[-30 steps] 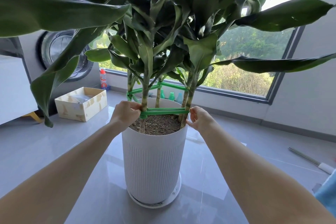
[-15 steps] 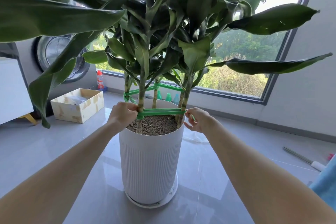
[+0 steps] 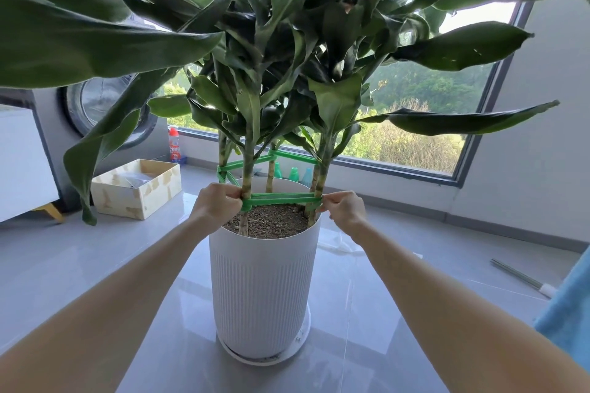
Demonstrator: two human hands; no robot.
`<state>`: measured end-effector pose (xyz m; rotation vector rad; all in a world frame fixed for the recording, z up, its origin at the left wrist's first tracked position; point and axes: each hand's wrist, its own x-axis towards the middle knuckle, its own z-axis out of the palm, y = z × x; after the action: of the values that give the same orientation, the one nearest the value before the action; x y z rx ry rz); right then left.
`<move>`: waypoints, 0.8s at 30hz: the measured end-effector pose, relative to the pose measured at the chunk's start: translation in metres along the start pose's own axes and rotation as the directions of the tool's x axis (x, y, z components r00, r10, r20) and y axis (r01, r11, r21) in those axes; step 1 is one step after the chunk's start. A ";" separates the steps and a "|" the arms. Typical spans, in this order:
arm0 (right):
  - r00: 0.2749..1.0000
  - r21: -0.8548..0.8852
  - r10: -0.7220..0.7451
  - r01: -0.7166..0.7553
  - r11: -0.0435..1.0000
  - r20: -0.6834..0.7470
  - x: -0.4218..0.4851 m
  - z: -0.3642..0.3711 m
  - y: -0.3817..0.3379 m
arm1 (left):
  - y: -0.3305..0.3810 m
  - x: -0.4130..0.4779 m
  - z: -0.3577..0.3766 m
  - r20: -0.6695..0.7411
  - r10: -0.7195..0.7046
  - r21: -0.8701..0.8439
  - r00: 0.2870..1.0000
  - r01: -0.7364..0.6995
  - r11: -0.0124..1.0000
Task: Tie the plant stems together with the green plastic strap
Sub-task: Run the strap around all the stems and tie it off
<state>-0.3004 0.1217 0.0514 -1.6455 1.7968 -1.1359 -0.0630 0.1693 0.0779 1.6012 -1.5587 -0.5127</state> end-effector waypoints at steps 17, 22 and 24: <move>0.947 -0.461 -0.312 0.246 0.853 -0.073 -0.013 0.000 -0.001 | -0.006 0.004 0.001 0.010 0.027 0.026 1.000 -0.027 0.999; 0.871 -0.562 -0.465 0.307 0.768 -0.161 -0.017 0.008 0.000 | -0.004 0.002 0.000 0.010 0.026 0.036 1.000 -0.026 0.999; 0.810 -0.580 -0.565 0.388 0.716 -0.155 -0.017 0.010 0.002 | -0.004 0.002 -0.001 0.017 0.031 0.040 0.999 -0.032 0.999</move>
<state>-0.2907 0.1351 0.0412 -2.5042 2.0735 -1.2541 -0.0590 0.1672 0.0760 1.6038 -1.6133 -0.4812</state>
